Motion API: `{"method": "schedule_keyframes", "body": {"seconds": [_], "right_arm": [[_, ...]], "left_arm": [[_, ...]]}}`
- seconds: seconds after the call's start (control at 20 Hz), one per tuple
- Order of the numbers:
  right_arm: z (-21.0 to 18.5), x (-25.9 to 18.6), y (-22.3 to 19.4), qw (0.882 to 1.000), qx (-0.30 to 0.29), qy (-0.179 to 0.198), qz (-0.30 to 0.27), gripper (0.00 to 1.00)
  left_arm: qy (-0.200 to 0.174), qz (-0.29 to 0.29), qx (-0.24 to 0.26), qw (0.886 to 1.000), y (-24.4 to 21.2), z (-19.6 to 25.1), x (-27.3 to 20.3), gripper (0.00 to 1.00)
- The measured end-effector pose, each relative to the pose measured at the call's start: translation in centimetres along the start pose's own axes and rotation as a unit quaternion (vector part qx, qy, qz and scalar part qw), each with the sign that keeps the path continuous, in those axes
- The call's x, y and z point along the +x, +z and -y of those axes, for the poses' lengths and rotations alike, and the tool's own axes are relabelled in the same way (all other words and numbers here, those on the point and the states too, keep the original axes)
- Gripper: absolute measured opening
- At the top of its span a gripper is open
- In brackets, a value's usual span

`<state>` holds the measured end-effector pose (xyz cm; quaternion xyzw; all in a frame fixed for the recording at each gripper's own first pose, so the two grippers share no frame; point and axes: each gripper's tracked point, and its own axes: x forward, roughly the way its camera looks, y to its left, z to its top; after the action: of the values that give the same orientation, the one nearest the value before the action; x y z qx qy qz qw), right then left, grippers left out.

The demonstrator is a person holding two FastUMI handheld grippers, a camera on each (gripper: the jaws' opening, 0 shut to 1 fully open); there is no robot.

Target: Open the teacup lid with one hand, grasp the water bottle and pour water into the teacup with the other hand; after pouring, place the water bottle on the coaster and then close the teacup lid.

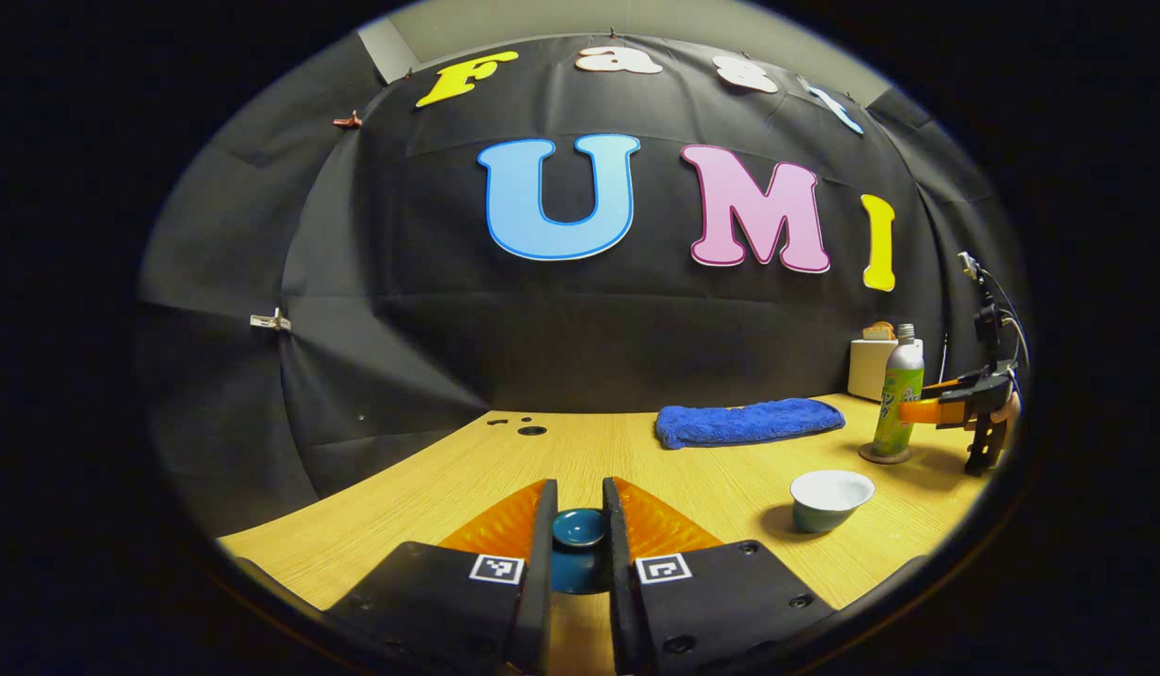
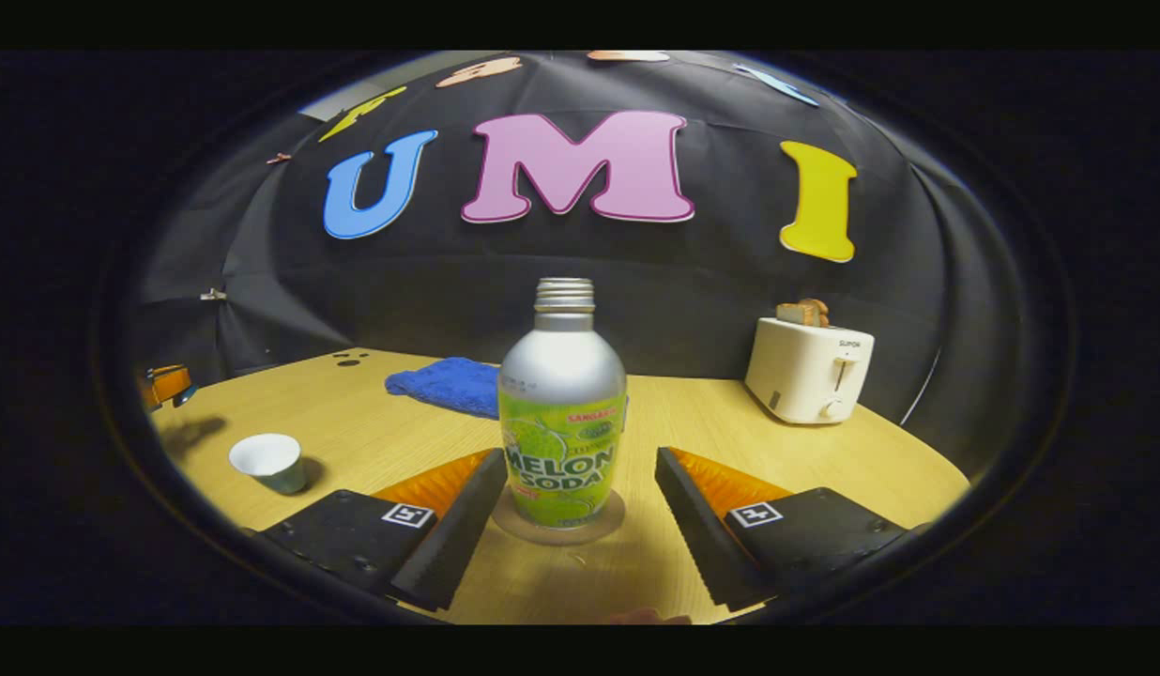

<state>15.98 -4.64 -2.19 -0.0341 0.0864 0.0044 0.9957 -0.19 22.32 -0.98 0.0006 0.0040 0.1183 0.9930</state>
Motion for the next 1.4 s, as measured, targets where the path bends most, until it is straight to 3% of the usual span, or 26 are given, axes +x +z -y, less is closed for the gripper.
{"method": "schedule_keyframes", "body": {"seconds": [0.25, 0.4, 0.7, 1.0, 1.2, 1.4], "right_arm": [[0.3, -4.2, -0.1, 1.0, 0.001, 0.004, 0.018, 0.98], [0.4, -7.1, 0.9, 0.999, 0.019, 0.009, 0.041, 0.98], [1.4, -10.7, 2.8, 0.996, 0.007, -0.001, 0.086, 0.98], [0.9, -11.9, 1.4, 0.996, 0.023, 0.002, 0.083, 0.98], [0.6, -11.7, 0.1, 0.997, 0.026, 0.004, 0.071, 0.98], [0.2, -11.8, 0.1, 0.997, 0.027, 0.01, 0.074, 0.98]], "left_arm": [[-0.002, 0.0, 0.001, 1.0, 0.0, 0.1, 0.0, 0.29], [-0.029, 0.0, 0.012, 0.999, -0.1, 1.1, 0.1, 0.29], [-0.107, 0.001, -0.012, 0.994, 1.3, 8.9, 0.5, 0.29], [-0.176, -0.005, 0.007, 0.984, 2.2, 16.7, 1.6, 0.29], [-0.2, -0.025, 0.048, 0.978, 0.9, 20.4, 3.0, 0.29], [-0.197, -0.063, 0.07, 0.976, -1.3, 22.0, 4.2, 0.29]]}}
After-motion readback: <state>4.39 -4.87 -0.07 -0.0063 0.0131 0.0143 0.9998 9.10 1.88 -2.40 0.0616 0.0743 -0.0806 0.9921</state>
